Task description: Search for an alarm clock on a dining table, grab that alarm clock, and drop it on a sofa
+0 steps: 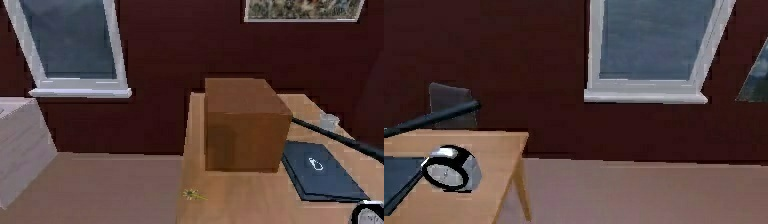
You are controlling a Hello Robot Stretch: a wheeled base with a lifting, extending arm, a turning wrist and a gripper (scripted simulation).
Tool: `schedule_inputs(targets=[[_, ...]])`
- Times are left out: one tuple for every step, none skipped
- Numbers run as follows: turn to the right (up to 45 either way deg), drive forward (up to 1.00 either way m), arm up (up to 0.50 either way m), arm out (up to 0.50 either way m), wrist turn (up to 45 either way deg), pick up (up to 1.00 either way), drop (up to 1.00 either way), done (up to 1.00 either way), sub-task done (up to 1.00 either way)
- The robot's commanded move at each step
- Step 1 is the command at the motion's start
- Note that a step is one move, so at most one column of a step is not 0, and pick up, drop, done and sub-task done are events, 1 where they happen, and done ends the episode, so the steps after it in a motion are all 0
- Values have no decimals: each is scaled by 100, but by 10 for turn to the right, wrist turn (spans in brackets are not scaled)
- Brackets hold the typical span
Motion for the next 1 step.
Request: schedule_inputs(targets=[[-300, 0, 0, 0, 0, 0, 0, 0, 0]])
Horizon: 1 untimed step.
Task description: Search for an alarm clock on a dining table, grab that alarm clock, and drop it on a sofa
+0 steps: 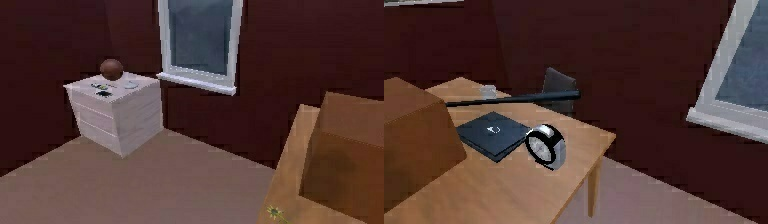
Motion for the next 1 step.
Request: schedule_inputs(targets=[[0, 0, 50, 0, 0, 0, 0, 0, 0]])
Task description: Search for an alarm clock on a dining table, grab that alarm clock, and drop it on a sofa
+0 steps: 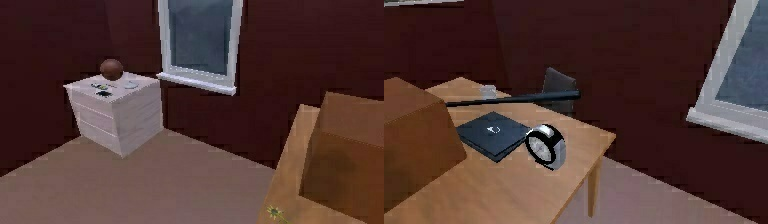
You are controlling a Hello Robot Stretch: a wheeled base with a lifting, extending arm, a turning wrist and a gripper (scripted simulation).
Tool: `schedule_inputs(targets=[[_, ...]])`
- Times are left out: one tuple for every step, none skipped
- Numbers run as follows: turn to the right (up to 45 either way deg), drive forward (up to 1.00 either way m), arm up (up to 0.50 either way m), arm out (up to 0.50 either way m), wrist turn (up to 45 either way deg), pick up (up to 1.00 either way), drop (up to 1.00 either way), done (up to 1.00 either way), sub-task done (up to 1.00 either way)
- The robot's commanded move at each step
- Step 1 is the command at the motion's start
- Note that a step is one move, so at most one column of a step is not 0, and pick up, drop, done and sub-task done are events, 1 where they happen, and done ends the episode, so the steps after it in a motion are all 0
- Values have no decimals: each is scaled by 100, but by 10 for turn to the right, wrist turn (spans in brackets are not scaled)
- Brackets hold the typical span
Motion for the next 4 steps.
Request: schedule_inputs(targets=[[0, 0, 38, 0, 0, 0, 0, 0, 0], [0, 0, 0, 28, 0, 0, 0, 0, 0], [0, 0, 0, 0, 450, 0, 0, 0, 0], [0, 0, 0, 0, 450, 0, 0, 0, 0]])
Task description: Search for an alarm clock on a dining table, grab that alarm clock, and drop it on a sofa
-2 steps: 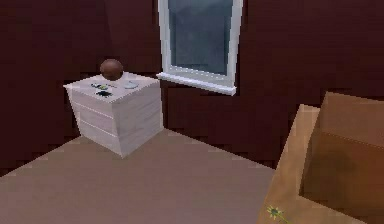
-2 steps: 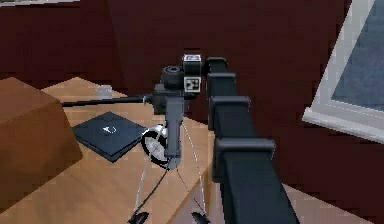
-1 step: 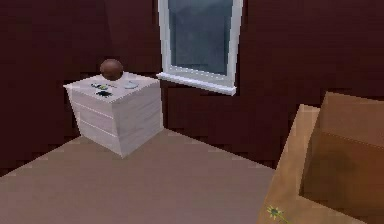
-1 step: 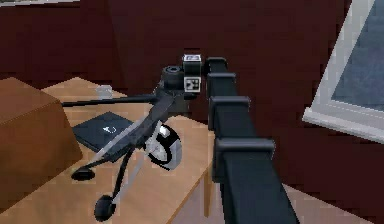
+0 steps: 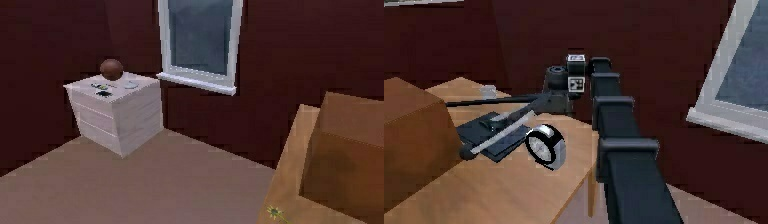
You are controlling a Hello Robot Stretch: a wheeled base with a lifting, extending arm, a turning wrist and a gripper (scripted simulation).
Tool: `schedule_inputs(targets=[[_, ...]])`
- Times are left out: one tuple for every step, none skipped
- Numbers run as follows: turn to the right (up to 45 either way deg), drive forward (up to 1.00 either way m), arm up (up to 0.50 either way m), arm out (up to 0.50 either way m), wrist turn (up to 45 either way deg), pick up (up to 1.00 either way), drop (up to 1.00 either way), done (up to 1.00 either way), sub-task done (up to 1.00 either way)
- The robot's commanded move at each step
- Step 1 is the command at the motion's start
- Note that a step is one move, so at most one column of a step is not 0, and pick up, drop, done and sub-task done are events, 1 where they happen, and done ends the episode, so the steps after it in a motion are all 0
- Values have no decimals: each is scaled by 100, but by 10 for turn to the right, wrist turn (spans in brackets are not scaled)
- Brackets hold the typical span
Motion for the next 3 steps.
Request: schedule_inputs(targets=[[0, 0, 0, 0, 450, 0, 0, 0, 0], [0, 0, 0, 0, 270, 0, 0, 0, 0], [0, 0, -26, 0, 0, 0, 0, 0, 0]])
